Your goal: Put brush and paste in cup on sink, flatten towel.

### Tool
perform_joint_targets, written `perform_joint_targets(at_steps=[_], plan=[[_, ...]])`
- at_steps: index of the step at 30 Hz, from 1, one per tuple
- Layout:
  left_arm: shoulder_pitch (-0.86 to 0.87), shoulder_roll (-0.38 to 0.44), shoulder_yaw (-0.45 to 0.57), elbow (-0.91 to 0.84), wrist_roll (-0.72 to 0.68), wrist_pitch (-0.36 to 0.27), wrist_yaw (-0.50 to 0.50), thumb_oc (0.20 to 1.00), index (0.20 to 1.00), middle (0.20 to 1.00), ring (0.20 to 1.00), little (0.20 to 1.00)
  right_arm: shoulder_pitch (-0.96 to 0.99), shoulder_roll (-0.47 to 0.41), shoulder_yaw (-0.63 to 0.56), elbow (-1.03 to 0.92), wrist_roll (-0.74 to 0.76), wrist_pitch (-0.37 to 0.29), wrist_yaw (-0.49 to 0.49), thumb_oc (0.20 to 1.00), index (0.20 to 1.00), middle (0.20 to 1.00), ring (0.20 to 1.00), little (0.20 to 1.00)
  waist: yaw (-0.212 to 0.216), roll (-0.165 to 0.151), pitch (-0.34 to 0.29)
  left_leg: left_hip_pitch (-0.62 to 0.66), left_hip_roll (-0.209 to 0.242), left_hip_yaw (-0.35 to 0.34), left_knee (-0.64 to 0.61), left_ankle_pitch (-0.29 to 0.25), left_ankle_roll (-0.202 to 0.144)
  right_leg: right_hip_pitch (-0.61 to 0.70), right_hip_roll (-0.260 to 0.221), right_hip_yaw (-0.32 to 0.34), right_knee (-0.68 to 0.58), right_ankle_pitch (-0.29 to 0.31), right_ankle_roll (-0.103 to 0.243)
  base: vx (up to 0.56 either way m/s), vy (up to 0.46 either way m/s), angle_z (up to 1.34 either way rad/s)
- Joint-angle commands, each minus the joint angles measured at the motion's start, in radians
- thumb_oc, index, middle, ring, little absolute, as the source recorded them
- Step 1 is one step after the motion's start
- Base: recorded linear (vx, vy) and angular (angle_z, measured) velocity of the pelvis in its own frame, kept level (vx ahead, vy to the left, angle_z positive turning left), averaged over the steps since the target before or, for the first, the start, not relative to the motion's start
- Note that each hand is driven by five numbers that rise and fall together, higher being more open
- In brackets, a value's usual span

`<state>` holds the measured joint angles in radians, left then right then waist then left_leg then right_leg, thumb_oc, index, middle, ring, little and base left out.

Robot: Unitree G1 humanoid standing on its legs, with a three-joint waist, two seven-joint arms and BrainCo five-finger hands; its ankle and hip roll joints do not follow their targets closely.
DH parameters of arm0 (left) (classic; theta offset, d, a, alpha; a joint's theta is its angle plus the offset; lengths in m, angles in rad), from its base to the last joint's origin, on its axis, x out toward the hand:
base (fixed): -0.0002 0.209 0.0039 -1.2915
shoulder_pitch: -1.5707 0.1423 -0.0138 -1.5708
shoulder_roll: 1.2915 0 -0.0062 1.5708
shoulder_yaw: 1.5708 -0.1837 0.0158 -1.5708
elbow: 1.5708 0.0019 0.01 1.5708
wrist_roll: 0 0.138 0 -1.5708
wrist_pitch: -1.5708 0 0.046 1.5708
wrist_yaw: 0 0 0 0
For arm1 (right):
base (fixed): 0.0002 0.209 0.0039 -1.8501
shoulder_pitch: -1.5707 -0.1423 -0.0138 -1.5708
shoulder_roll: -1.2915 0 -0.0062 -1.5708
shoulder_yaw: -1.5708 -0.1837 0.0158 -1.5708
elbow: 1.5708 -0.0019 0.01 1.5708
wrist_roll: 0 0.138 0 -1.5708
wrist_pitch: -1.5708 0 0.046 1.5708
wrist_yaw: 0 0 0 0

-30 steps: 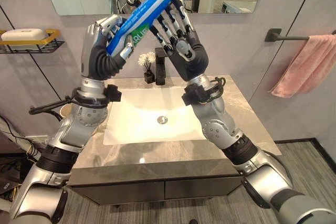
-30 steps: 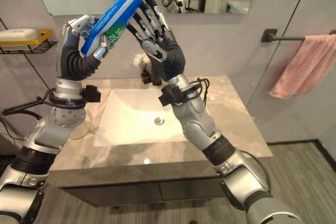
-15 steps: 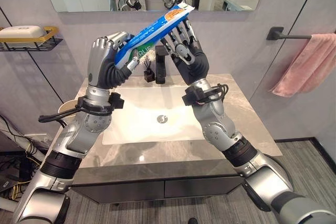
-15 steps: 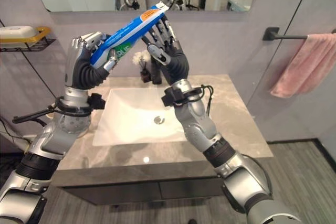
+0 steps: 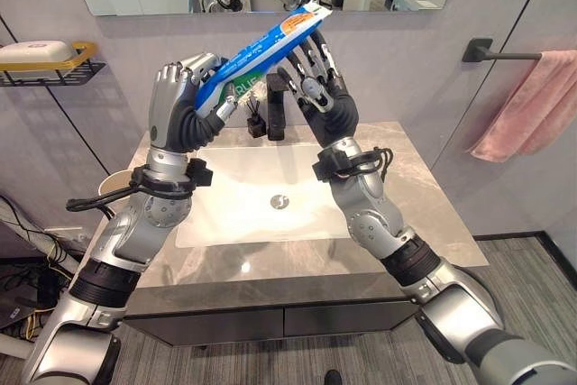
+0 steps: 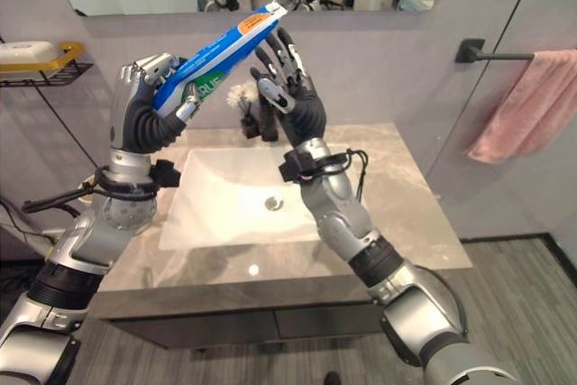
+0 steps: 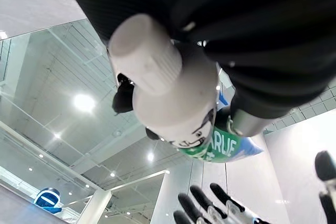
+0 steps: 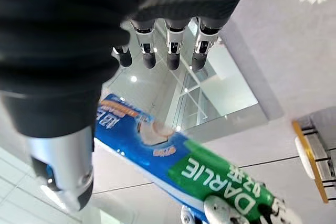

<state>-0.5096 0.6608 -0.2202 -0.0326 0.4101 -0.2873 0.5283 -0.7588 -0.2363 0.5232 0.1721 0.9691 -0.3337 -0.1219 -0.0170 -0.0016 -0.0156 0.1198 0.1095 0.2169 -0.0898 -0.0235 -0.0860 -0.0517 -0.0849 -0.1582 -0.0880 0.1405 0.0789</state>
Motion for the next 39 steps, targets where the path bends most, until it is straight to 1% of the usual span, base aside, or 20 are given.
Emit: perform_joint_targets(at_steps=[1, 9, 14, 22, 25, 26, 29, 32, 39], plan=[[-0.099, 0.072, -0.039, -0.018, -0.038, -0.017, 0.027, 0.200, 0.200, 0.200, 0.200, 0.200, -0.116, 0.029, -0.026, 0.010, 0.016, -0.022, -0.003, 1.000, 1.000, 1.000, 1.000, 1.000, -0.010, -0.062, -0.013, -0.035, -0.009, -0.030, 0.003, 0.037, 0.003, 0.125, -0.104, -0.011, 0.001, -0.015, 0.087, 0.00, 0.000, 0.00], [-0.086, 0.076, -0.054, -0.011, -0.093, -0.041, -0.005, 0.200, 0.200, 0.200, 0.200, 0.200, -0.175, 0.023, -0.007, 0.036, 0.018, -0.014, 0.016, 1.000, 1.000, 1.000, 1.000, 1.000, -0.009, -0.066, -0.015, -0.032, -0.009, -0.026, 0.003, 0.035, 0.004, 0.121, -0.102, -0.002, 0.001, -0.017, 0.086, 0.00, 0.000, 0.00], [-0.066, 0.078, -0.063, -0.016, -0.114, -0.049, -0.027, 0.200, 0.200, 0.200, 0.200, 0.200, -0.208, 0.013, -0.007, 0.054, 0.019, -0.016, 0.009, 1.000, 1.000, 1.000, 1.000, 1.000, -0.007, -0.069, -0.016, -0.030, -0.008, -0.026, 0.003, 0.034, 0.004, 0.125, -0.101, -0.003, 0.001, -0.016, 0.086, 0.00, 0.000, 0.00], [-0.024, 0.073, -0.067, -0.016, -0.166, -0.063, -0.053, 0.200, 0.200, 0.200, 0.200, 0.200, -0.221, 0.029, -0.010, 0.054, 0.027, -0.022, 0.010, 1.000, 1.000, 1.000, 1.000, 1.000, -0.003, -0.072, -0.013, -0.029, -0.009, -0.030, 0.003, 0.035, 0.005, 0.127, -0.099, -0.004, 0.001, -0.018, 0.084, 0.00, 0.000, 0.00], [-0.004, 0.052, -0.068, -0.018, -0.199, -0.070, -0.061, 0.200, 0.200, 0.200, 0.200, 0.200, -0.214, 0.055, -0.022, 0.056, 0.033, -0.034, -0.001, 1.000, 1.000, 1.000, 1.000, 1.000, -0.002, -0.073, -0.014, -0.028, -0.009, -0.030, 0.003, 0.035, 0.006, 0.128, -0.098, -0.004, 0.001, -0.019, 0.083, 0.00, 0.000, 0.00], [-0.003, 0.035, -0.076, -0.012, -0.211, -0.067, -0.063, 0.200, 0.200, 0.200, 0.200, 0.200, -0.208, 0.077, -0.026, 0.059, 0.039, -0.039, -0.008, 1.000, 1.000, 1.000, 1.000, 1.000, -0.002, -0.074, -0.013, -0.028, -0.009, -0.031, 0.003, 0.035, 0.007, 0.128, -0.098, -0.005, 0.001, -0.019, 0.083, 0.00, 0.000, 0.00], [-0.004, 0.014, -0.093, -0.011, -0.221, -0.064, -0.071, 0.200, 0.200, 0.200, 0.200, 0.200, -0.194, 0.094, -0.022, 0.051, 0.048, -0.041, -0.006, 1.000, 1.000, 1.000, 1.000, 1.000, -0.001, -0.076, -0.013, -0.028, -0.008, -0.033, 0.003, 0.035, 0.008, 0.130, -0.097, -0.006, 0.001, -0.020, 0.082, 0.00, 0.000, 0.00], [-0.009, -0.002, -0.109, -0.005, -0.223, -0.060, -0.075, 0.200, 0.200, 0.200, 0.200, 0.200, -0.191, 0.091, -0.015, 0.049, 0.048, -0.035, -0.011, 1.000, 1.000, 1.000, 1.000, 1.000, -0.002, -0.079, -0.012, -0.027, -0.008, -0.033, 0.003, 0.035, 0.009, 0.130, -0.097, -0.005, 0.001, -0.018, 0.081, 0.00, 0.000, 0.00], [-0.016, -0.001, -0.120, -0.006, -0.223, -0.055, -0.082, 0.200, 0.200, 0.200, 0.200, 0.200, -0.183, 0.080, -0.008, 0.045, 0.049, -0.028, -0.017, 1.000, 1.000, 1.000, 1.000, 1.000, -0.005, -0.081, -0.012, -0.026, -0.008, -0.033, 0.003, 0.034, 0.009, 0.130, -0.097, -0.004, 0.001, -0.017, 0.081, 0.00, 0.000, 0.00]])
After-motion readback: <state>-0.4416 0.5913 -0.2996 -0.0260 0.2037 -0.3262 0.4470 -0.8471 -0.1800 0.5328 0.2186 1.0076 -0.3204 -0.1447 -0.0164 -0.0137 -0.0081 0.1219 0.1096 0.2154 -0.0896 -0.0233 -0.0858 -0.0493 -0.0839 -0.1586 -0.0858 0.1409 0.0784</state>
